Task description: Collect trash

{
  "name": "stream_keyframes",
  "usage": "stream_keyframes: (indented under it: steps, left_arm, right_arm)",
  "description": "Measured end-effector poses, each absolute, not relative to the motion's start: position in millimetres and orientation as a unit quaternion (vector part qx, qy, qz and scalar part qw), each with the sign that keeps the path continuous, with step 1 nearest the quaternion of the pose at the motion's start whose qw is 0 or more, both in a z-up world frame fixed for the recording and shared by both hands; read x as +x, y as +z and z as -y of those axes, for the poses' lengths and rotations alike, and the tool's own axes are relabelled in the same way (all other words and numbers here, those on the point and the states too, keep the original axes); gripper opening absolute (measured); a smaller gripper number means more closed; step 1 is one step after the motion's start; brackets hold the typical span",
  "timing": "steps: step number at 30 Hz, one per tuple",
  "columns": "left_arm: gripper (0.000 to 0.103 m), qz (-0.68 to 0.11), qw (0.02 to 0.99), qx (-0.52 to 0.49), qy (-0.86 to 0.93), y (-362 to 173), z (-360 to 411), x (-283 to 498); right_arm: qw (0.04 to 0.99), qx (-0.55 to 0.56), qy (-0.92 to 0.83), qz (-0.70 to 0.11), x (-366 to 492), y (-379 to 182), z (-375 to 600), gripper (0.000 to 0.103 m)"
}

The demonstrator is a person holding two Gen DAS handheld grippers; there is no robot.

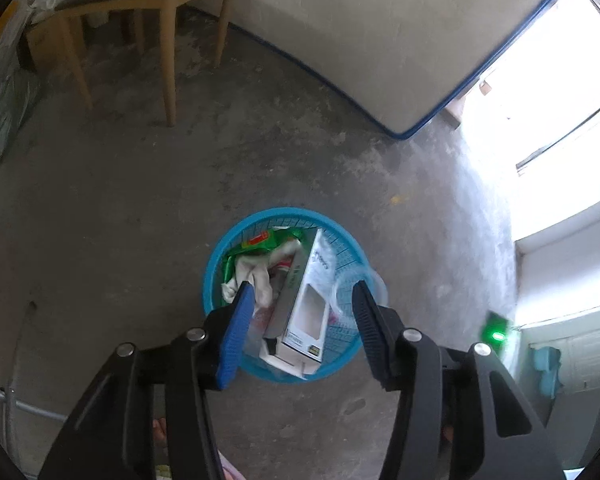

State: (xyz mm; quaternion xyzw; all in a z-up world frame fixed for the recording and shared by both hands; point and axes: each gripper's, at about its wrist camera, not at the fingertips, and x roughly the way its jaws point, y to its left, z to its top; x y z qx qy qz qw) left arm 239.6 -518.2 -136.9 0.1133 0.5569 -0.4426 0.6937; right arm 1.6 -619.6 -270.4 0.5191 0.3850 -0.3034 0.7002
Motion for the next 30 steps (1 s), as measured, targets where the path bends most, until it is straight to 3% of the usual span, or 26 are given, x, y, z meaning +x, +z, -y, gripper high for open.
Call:
stream_keyframes:
  steps: [11, 19, 21, 27, 30]
  left_arm:
    - [0.052, -0.484, 0.731, 0.076, -0.475, -53.9, 461.5, 223.3]
    - [0.066, -0.419, 0.763, 0.046, -0.49, 14.1, 373.5, 184.5]
    - [0.072, -0.403, 0.774, 0.029, -0.487, 26.4, 344.1, 173.4]
    - [0.098, -0.365, 0.832, -0.002, -0.419, 43.7, 234.2, 129.7]
    - [0.098, -0.355, 0.866, -0.015, -0.353, 45.4, 194.5, 114.4]
  right_arm:
    - [0.724, 0.491, -0.322, -0.362, -25.7, -242.5, 619.5, 0.041]
    - [0.761, 0.456, -0.308, -0.344, -35.1, -196.1, 600.1, 0.041]
    - [0.788, 0.426, -0.293, -0.334, -38.3, -168.5, 581.9, 0.045]
    - [0.867, 0.315, -0.236, -0.305, -51.9, -94.1, 511.4, 0.071]
    - [0.898, 0.257, -0.202, -0.295, -58.0, -60.6, 469.6, 0.083]
